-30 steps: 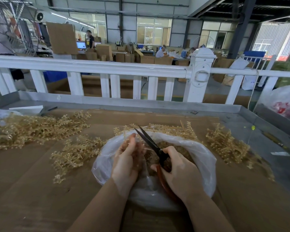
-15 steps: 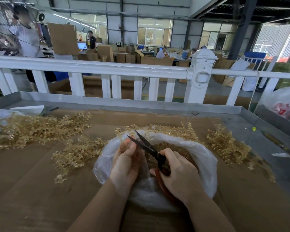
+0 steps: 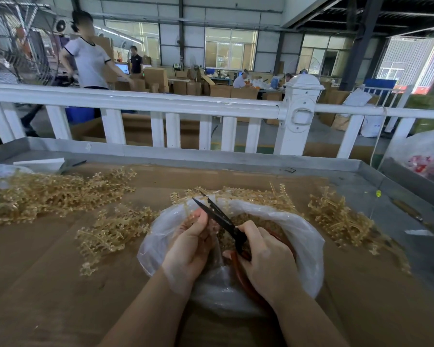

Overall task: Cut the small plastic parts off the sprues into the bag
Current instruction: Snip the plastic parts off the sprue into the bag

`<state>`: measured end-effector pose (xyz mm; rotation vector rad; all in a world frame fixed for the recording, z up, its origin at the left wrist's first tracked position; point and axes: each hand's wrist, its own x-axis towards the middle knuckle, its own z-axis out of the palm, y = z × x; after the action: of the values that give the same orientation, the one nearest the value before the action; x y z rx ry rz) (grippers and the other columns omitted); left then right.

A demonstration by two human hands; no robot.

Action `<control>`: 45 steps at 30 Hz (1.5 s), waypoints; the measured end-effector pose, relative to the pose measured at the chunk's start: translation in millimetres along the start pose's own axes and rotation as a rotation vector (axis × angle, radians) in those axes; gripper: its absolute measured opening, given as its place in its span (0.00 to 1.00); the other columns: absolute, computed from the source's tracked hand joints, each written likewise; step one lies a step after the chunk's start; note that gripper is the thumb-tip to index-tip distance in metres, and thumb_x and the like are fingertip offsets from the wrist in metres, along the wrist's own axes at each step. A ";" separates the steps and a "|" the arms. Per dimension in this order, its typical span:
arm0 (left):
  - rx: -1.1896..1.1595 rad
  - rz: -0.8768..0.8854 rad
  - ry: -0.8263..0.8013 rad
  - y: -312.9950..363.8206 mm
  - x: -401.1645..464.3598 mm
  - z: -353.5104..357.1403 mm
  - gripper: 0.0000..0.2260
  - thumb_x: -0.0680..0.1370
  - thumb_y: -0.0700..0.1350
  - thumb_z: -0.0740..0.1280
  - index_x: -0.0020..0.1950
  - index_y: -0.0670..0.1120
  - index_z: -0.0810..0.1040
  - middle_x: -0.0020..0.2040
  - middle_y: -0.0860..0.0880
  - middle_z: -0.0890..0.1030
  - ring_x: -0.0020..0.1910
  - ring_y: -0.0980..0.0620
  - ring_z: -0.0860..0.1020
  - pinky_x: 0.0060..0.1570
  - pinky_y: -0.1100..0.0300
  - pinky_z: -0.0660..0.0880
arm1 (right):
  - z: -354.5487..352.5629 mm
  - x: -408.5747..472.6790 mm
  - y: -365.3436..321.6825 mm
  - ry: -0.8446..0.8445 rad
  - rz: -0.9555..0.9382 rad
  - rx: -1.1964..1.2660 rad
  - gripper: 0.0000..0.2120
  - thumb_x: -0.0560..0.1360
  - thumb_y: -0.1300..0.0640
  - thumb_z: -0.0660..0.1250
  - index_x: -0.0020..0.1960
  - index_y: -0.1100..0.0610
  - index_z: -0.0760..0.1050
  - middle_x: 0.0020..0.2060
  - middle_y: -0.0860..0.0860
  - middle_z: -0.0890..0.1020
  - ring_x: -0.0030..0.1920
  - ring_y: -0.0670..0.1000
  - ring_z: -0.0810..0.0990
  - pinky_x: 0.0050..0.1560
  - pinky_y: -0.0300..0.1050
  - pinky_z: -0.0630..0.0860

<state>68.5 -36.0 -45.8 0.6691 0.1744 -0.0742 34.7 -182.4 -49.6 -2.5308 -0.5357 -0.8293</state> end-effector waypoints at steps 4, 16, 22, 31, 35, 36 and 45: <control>-0.021 0.001 -0.021 -0.2 0.3 -1.4 0.03 0.72 0.38 0.66 0.44 0.42 0.78 0.34 0.46 0.83 0.30 0.54 0.82 0.30 0.64 0.78 | -1.0 -0.1 -1.0 -0.009 0.004 0.006 0.15 0.72 0.49 0.71 0.54 0.56 0.76 0.41 0.50 0.82 0.40 0.51 0.82 0.38 0.47 0.80; 0.018 0.012 -0.017 -2.1 2.8 -3.1 0.08 0.80 0.38 0.60 0.51 0.39 0.79 0.44 0.41 0.83 0.41 0.48 0.83 0.45 0.55 0.81 | -0.2 0.9 0.1 -0.028 -0.005 -0.004 0.16 0.72 0.45 0.70 0.54 0.54 0.75 0.40 0.48 0.80 0.40 0.49 0.80 0.39 0.45 0.79; 0.022 -0.007 -0.078 -1.4 1.5 -2.6 0.07 0.77 0.39 0.62 0.50 0.38 0.79 0.43 0.41 0.83 0.40 0.47 0.83 0.43 0.54 0.82 | 0.3 0.3 0.8 -0.021 0.012 0.037 0.14 0.72 0.49 0.71 0.53 0.54 0.75 0.41 0.48 0.81 0.40 0.49 0.80 0.39 0.45 0.80; 0.034 0.005 -0.061 -4.3 5.4 -4.9 0.04 0.68 0.40 0.67 0.42 0.42 0.78 0.38 0.44 0.83 0.34 0.52 0.83 0.37 0.61 0.81 | 0.8 -0.2 1.8 -0.052 0.031 0.078 0.15 0.74 0.46 0.68 0.55 0.54 0.74 0.44 0.49 0.81 0.45 0.49 0.81 0.45 0.45 0.79; 0.030 0.015 -0.023 -6.2 6.3 -6.0 0.05 0.68 0.39 0.68 0.43 0.43 0.77 0.39 0.43 0.83 0.34 0.52 0.83 0.35 0.62 0.80 | 1.3 -0.9 2.4 -0.040 0.039 0.074 0.15 0.73 0.45 0.68 0.54 0.53 0.73 0.43 0.47 0.81 0.43 0.48 0.80 0.43 0.44 0.79; 0.028 0.022 -0.008 -6.4 6.1 -5.8 0.05 0.68 0.39 0.68 0.42 0.43 0.76 0.39 0.43 0.83 0.33 0.52 0.83 0.35 0.62 0.80 | 1.4 -1.0 2.4 -0.038 0.042 0.073 0.15 0.73 0.45 0.68 0.54 0.53 0.73 0.42 0.47 0.81 0.42 0.48 0.80 0.42 0.44 0.79; 0.048 0.028 0.011 -6.2 4.9 -5.0 0.02 0.74 0.38 0.67 0.45 0.42 0.76 0.36 0.44 0.83 0.33 0.53 0.82 0.36 0.62 0.81 | 0.6 -1.1 2.2 -0.029 0.039 0.059 0.17 0.73 0.44 0.68 0.54 0.54 0.74 0.42 0.48 0.82 0.42 0.48 0.81 0.41 0.44 0.80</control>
<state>71.9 -37.8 -54.4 0.7201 0.1747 -0.0480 35.2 -184.2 -51.4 -2.4952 -0.5113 -0.7529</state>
